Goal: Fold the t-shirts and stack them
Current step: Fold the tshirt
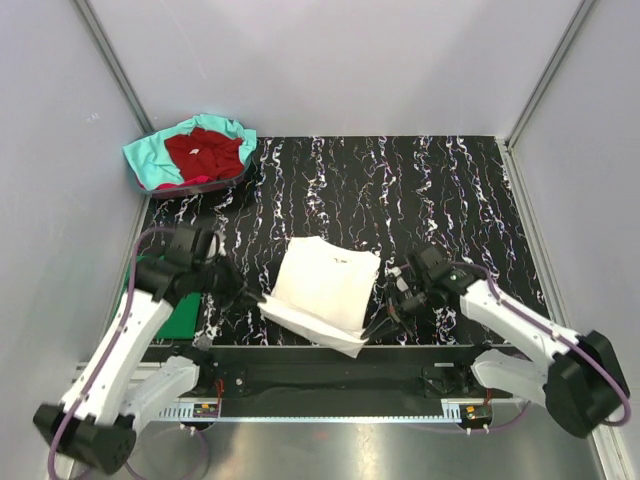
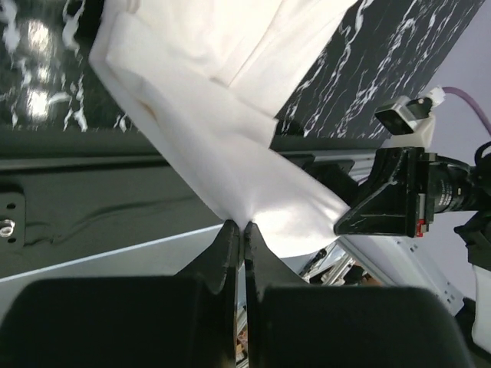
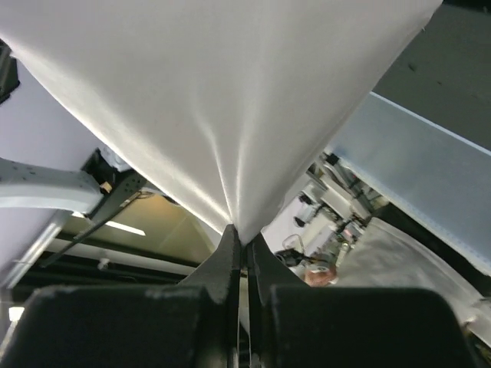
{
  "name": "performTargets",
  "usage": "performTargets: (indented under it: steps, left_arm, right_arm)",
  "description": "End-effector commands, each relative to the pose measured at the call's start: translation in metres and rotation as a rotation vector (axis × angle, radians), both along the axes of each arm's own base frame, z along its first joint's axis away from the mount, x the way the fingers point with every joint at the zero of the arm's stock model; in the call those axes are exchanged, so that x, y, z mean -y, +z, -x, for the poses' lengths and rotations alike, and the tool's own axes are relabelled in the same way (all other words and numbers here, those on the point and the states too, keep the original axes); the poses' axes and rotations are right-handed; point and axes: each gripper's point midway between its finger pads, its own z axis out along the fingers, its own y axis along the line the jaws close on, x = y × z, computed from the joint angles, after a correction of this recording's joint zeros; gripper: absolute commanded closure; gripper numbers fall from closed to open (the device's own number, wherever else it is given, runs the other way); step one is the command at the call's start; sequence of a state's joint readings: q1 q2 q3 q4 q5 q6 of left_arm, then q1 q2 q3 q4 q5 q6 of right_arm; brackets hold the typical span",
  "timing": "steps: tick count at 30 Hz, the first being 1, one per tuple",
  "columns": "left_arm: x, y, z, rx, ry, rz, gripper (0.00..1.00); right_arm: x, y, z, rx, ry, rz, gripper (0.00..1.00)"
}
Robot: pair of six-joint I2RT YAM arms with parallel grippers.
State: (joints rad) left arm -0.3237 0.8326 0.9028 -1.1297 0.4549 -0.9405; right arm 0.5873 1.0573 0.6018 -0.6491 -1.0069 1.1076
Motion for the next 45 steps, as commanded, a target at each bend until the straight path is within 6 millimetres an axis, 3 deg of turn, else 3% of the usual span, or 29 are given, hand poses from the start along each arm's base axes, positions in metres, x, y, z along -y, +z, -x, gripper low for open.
performTargets:
  steps: [1,2,4,6,7,8,12,14,15,18,20,23,27,28,29,31,32,33,34,35,37,38,39,40,41,42,43,44,45]
  left_arm:
    - [0.012,0.036,-0.058,0.186,-0.023,0.005,1.00]
    - [0.016,0.031,-0.070,0.153,-0.029,-0.008,1.00]
    - [0.023,0.045,-0.090,0.189,-0.036,0.008,1.00]
    - [0.031,0.043,-0.112,0.187,-0.052,0.001,1.00]
    - [0.035,0.055,-0.125,0.222,-0.055,0.006,1.00]
    - [0.039,0.045,-0.140,0.191,-0.061,-0.002,1.00]
    - [0.060,0.046,-0.206,0.248,-0.085,0.007,1.00]
    - [0.073,0.041,-0.237,0.246,-0.110,0.029,1.00]
    - [0.075,0.036,-0.245,0.237,-0.124,0.027,1.00]
    - [0.086,0.009,-0.265,0.194,-0.162,0.034,1.00]
    - [0.089,-0.013,-0.274,0.152,-0.177,0.033,1.00]
    - [0.096,-0.027,-0.292,0.175,-0.202,0.043,1.00]
    - [0.109,-0.026,-0.326,0.260,-0.213,0.077,1.00]
    - [0.114,-0.014,-0.337,0.305,-0.222,0.095,1.00]
    - [0.116,-0.027,-0.346,0.298,-0.224,0.085,1.00]
    - [0.119,-0.036,-0.359,0.299,-0.217,0.091,1.00]
    - [0.120,-0.034,-0.368,0.325,-0.202,0.102,1.00]
    - [0.120,-0.037,-0.373,0.337,-0.194,0.097,0.98]
    - [0.117,-0.050,-0.380,0.334,-0.181,0.071,0.88]
    - [0.115,-0.046,-0.391,0.362,-0.171,0.056,0.72]
    - [0.107,-0.058,-0.399,0.356,-0.171,-0.003,0.63]
    - [0.102,-0.048,-0.403,0.389,-0.181,-0.049,0.52]
    - [0.094,-0.048,-0.408,0.409,-0.167,-0.111,0.48]
    - [0.088,-0.032,-0.408,0.443,-0.165,-0.136,0.43]
    - [0.080,-0.028,-0.405,0.458,-0.180,-0.180,0.31]
    - [0.068,-0.025,-0.405,0.473,-0.160,-0.248,0.30]
    - [0.060,-0.001,-0.400,0.519,-0.155,-0.276,0.29]
    - [0.052,-0.010,-0.391,0.513,-0.183,-0.318,0.30]
    - [0.045,0.008,-0.384,0.548,-0.176,-0.341,0.31]
  right_arm:
    - [-0.002,0.027,-0.038,0.046,-0.029,-0.098,1.00]
    - [0.000,0.030,-0.048,0.048,-0.051,-0.112,1.00]
    - [0.003,0.036,-0.070,0.039,-0.077,-0.137,1.00]
    - [0.003,0.037,-0.095,0.028,-0.102,-0.148,1.00]
    - [-0.001,0.038,-0.105,0.044,-0.103,-0.174,1.00]
    - [-0.003,0.037,-0.113,0.033,-0.109,-0.192,1.00]
    - [-0.005,0.029,-0.151,0.026,-0.145,-0.211,1.00]
    - [0.001,0.012,-0.164,-0.036,-0.162,-0.161,1.00]
    - [0.005,0.015,-0.177,0.021,-0.162,-0.166,1.00]
    - [0.018,-0.006,-0.203,-0.032,-0.223,-0.131,1.00]
    - [0.026,-0.017,-0.212,-0.047,-0.245,-0.112,1.00]
    - [0.042,-0.033,-0.228,-0.037,-0.272,-0.081,1.00]
    - [0.052,-0.049,-0.245,-0.044,-0.298,-0.071,1.00]
    - [0.054,-0.054,-0.249,-0.040,-0.300,-0.059,1.00]
    - [0.055,-0.052,-0.260,-0.010,-0.300,-0.059,1.00]
    - [0.057,-0.072,-0.269,-0.026,-0.281,-0.032,1.00]
    - [0.060,-0.069,-0.285,0.051,-0.263,-0.033,0.97]
    - [0.064,-0.082,-0.291,0.043,-0.257,-0.005,0.93]
    - [0.071,-0.092,-0.295,0.040,-0.257,0.056,0.86]
    - [0.074,-0.096,-0.302,0.054,-0.263,0.068,0.80]
    - [0.085,-0.109,-0.316,0.079,-0.282,0.131,0.72]
    - [0.087,-0.106,-0.327,0.125,-0.276,0.142,0.62]
    - [0.103,-0.111,-0.333,0.117,-0.298,0.186,0.58]
    - [0.107,-0.110,-0.338,0.135,-0.292,0.209,0.52]
    - [0.113,-0.100,-0.353,0.208,-0.277,0.224,0.45]
    - [0.123,-0.099,-0.352,0.207,-0.268,0.288,0.43]
    - [0.129,-0.095,-0.356,0.233,-0.262,0.325,0.42]
    - [0.134,-0.082,-0.364,0.299,-0.250,0.352,0.39]
    - [0.140,-0.082,-0.361,0.300,-0.239,0.402,0.39]
